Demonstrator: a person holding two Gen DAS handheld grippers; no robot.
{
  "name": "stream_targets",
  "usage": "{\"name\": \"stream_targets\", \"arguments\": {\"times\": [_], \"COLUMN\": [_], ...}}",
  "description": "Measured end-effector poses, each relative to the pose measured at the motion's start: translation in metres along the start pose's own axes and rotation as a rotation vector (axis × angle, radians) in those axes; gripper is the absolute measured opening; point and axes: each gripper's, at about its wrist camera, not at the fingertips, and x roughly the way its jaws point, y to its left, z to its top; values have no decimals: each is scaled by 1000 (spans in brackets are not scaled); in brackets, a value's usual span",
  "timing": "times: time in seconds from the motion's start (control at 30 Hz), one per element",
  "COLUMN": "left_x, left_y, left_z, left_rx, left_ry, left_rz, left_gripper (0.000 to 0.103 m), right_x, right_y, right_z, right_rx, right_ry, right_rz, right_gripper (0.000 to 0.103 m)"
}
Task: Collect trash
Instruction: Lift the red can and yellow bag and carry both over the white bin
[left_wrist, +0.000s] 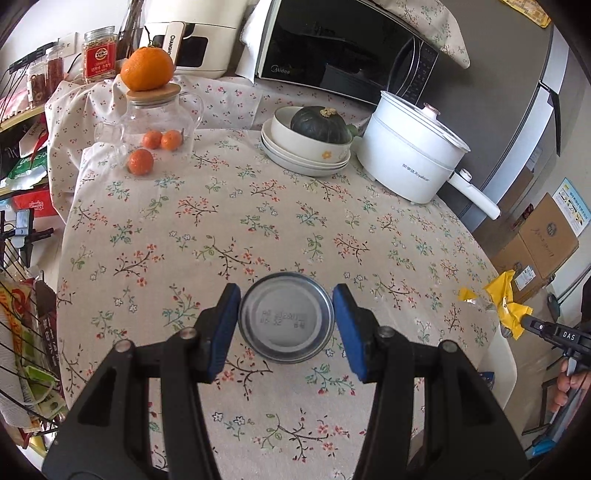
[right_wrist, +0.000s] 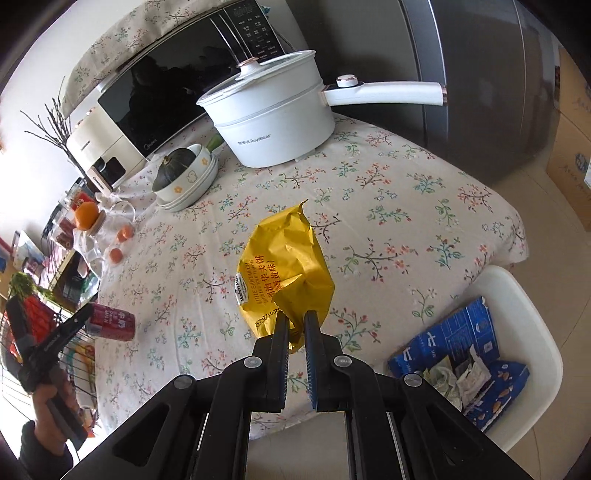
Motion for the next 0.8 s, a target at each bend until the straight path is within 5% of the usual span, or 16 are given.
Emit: {"name": "stream_targets", "arguments": {"times": [0.3,0.8], "left_x": [24,20], "left_y": [-25,-31], "left_z": [-10,-18], "left_rx": [106,105], "left_ry": [7,80], "left_rz": [30,-30], "left_gripper": [56,56], "right_x": [8,-11], "right_y": [-2,-3], "right_z": [-7,-3], "right_rx": [-9,7], "right_ry": [57,14], "right_rz": [-15,-12], "right_gripper": [9,9]}}
